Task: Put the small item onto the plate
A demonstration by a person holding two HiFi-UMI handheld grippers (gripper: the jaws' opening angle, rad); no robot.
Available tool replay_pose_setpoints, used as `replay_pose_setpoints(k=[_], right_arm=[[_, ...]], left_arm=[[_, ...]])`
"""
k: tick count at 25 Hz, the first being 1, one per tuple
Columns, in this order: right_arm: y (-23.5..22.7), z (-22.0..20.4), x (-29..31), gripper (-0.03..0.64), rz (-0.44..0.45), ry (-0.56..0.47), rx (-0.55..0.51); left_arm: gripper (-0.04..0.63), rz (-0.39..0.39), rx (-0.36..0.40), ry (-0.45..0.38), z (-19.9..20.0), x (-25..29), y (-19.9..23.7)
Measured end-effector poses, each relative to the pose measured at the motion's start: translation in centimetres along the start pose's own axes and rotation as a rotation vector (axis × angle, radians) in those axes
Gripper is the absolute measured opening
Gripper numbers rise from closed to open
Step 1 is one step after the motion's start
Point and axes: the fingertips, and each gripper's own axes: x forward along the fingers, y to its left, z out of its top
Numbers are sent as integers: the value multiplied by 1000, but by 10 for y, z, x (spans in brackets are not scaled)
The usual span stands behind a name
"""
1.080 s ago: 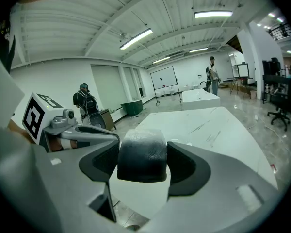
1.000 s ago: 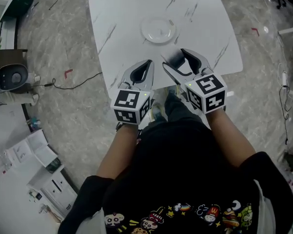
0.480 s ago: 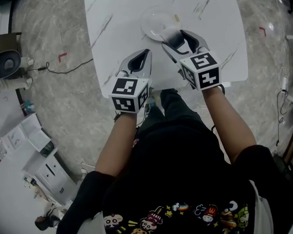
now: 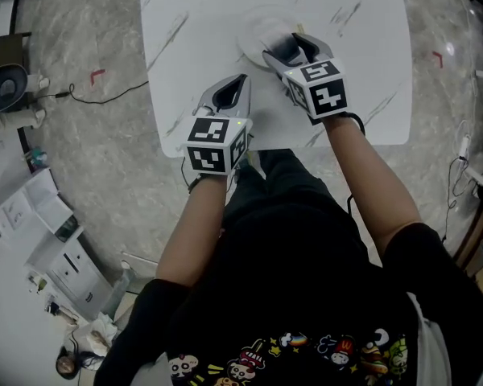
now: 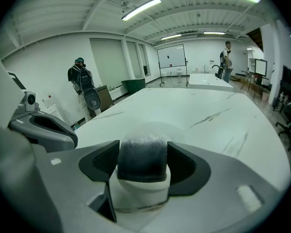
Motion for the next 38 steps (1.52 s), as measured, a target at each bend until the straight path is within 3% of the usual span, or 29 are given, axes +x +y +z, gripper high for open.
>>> replay_pose_setpoints(k=[23, 38], right_arm=[[-3, 0, 53, 334, -19, 176, -152], [-2, 3, 54, 342, -15, 152, -127]], left_arm=[[0, 35, -49, -3, -16, -7, 14], [0, 32, -49, 4, -16, -11, 21]])
